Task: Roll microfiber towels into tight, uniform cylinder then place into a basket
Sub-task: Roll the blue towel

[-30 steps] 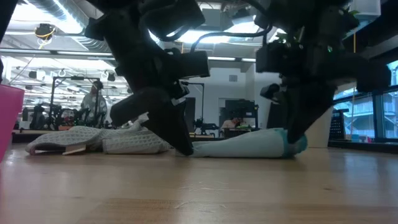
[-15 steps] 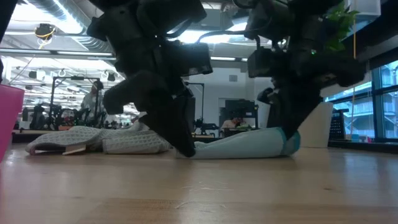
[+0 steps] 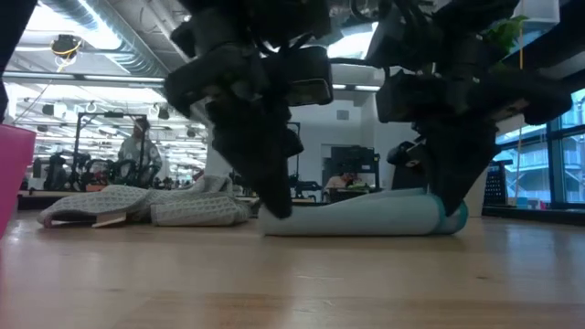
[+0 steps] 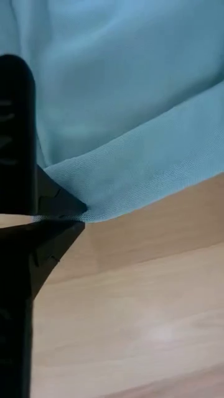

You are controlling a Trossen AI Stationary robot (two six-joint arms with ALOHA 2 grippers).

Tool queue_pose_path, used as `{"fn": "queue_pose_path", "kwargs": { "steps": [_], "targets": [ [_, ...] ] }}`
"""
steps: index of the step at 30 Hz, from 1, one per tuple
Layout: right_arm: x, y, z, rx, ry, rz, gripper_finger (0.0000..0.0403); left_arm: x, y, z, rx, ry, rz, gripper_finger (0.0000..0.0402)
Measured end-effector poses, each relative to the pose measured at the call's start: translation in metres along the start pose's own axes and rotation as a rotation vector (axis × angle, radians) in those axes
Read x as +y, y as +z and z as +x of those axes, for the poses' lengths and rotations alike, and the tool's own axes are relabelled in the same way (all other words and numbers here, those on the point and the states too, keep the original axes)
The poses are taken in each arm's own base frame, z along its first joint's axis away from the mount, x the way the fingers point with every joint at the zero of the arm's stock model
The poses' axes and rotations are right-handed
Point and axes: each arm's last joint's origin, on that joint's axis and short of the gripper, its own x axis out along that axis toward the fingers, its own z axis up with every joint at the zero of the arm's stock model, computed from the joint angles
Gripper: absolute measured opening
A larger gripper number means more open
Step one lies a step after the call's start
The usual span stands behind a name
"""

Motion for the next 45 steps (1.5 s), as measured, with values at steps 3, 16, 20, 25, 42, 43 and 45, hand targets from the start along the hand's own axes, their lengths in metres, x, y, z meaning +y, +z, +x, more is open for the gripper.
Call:
{"fn": "queue_pose_path", "kwargs": {
  "steps": [3,16,20,25,42,43,45],
  "targets": [
    [0.001,0.0,0.0,0.004,0.0,-0.014,0.0008,0.009,0.004,-0.005,-0.002,0.001,-0.035,0.0],
    [0.001,0.0,0.0,0.001,-0.001,-0.064,0.0008,0.024,0.026,-0.025,-0.026,0.034,-0.036,0.0],
    [0.0,0.0,0.0,-0.001,-0.001,-0.067,0.0008,0.03,0.027,-0.028,-0.019,0.118,-0.042,0.0],
    [0.0,-0.001,0.002,-0.014,-0.002,-0.074,0.0008,0.038,0.027,-0.03,-0.015,0.183,-0.056,0.0],
    [-0.003,-0.017,0.015,-0.05,0.003,-0.071,0.0008,0.064,0.023,-0.031,0.0,0.156,-0.118,0.0],
    [-0.003,-0.017,0.016,-0.051,0.003,-0.071,0.0008,0.065,0.024,-0.031,-0.008,0.18,-0.117,0.0],
    [-0.003,-0.017,0.016,-0.055,0.003,-0.071,0.0008,0.067,0.025,-0.032,-0.018,0.227,-0.116,0.0]
  ]
}}
